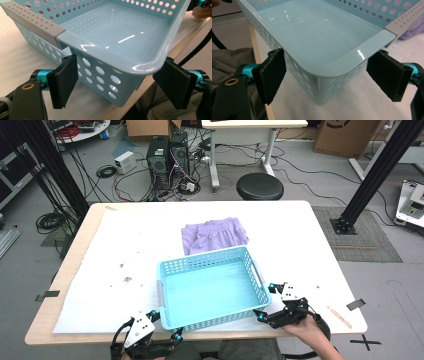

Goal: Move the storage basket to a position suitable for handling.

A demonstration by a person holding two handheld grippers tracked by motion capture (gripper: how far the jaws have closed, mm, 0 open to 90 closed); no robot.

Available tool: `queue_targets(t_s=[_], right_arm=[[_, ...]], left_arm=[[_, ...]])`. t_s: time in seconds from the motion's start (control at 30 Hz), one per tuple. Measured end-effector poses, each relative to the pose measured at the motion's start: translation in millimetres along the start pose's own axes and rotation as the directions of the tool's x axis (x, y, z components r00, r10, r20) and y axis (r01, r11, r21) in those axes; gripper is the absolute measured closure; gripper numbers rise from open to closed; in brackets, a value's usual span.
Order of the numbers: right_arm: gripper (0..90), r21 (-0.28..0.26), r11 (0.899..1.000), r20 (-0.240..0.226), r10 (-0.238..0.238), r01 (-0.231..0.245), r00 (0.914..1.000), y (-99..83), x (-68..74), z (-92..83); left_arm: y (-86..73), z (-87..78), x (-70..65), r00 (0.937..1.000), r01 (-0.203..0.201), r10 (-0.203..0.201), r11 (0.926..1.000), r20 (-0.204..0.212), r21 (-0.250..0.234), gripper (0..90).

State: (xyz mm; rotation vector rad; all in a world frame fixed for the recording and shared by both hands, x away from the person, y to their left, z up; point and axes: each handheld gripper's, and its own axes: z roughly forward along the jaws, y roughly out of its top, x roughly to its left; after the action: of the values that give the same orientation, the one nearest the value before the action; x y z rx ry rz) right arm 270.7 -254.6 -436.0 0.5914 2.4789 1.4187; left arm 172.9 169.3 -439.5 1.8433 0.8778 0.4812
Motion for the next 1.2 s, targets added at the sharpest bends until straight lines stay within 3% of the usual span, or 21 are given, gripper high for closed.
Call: queue_targets(t_s=[0.1, 0.27, 0.33, 0.47, 0.63, 0.7, 0.77, 0.8, 0.93, 1.07, 1.2], right_arm=[[16.2, -0.001, 1.000, 0.010, -0.023, 0.023, 0.9997, 0.1, -0.6, 1.5], [16.1, -0.004, 0.999, 0.013, -0.042, 0.042, 0.9990, -3.7, -4.5, 3.2], [16.1, 0.010, 0.999, 0.001, -0.031, 0.031, 0.9995, -4.7, -6.0, 4.1], [16.1, 0.078, 0.997, -0.079, 0.034, -0.028, 0.9963, -0.8, -14.5, 9.7], [16.2, 0.100, 0.995, -0.043, 0.035, -0.031, 0.9985, 4.7, -10.1, 10.8], [16.2, 0.077, 0.997, -0.011, 0.015, -0.014, 0.9998, 5.5, -8.3, 6.5], [16.2, 0.064, 0.998, -0.007, 0.013, -0.012, 0.9999, 5.2, -7.9, 4.1], [16.1, 0.020, 1.000, 0.000, -0.013, 0.013, 0.9999, 4.6, -8.1, 1.1], [16.1, 0.005, 1.000, 0.006, -0.026, 0.026, 0.9996, 4.0, -8.6, 2.6], [15.4, -0.011, 1.000, 0.009, 0.001, -0.001, 1.0000, 4.9, -10.1, 7.9], [15.5, -0.017, 1.000, 0.005, 0.012, -0.012, 0.9999, 5.8, -12.6, 9.5]], left_arm=[[-0.2, 1.5, 0.9, 0.9983, -0.055, 0.056, 0.9984, -0.017, 0.007, 20.5], [-1.2, 3.8, 4.0, 0.9981, -0.062, 0.062, 0.9980, 0.001, 0.012, 20.5], [-1.2, 4.0, 4.4, 0.9982, -0.060, 0.060, 0.9982, 0.003, 0.011, 20.5], [-0.6, 4.5, 6.2, 0.9983, -0.058, 0.057, 0.9983, 0.008, 0.012, 20.5], [0.4, 5.5, 5.6, 0.9985, -0.055, 0.055, 0.9983, 0.000, 0.019, 20.5], [1.2, 6.2, 7.6, 0.9989, -0.046, 0.046, 0.9987, 0.009, 0.023, 20.6], [1.2, 6.4, 8.1, 0.9990, -0.043, 0.043, 0.9987, 0.014, 0.025, 20.5], [0.9, 6.5, 7.9, 0.9991, -0.042, 0.041, 0.9988, 0.014, 0.026, 20.5], [1.1, 6.8, 7.8, 0.9990, -0.043, 0.043, 0.9987, 0.013, 0.026, 20.5], [1.0, 8.4, 7.3, 0.9982, -0.061, 0.061, 0.9978, 0.004, 0.027, 20.4], [2.1, 9.4, 8.9, 0.9987, -0.051, 0.051, 0.9983, 0.000, 0.029, 20.4]])
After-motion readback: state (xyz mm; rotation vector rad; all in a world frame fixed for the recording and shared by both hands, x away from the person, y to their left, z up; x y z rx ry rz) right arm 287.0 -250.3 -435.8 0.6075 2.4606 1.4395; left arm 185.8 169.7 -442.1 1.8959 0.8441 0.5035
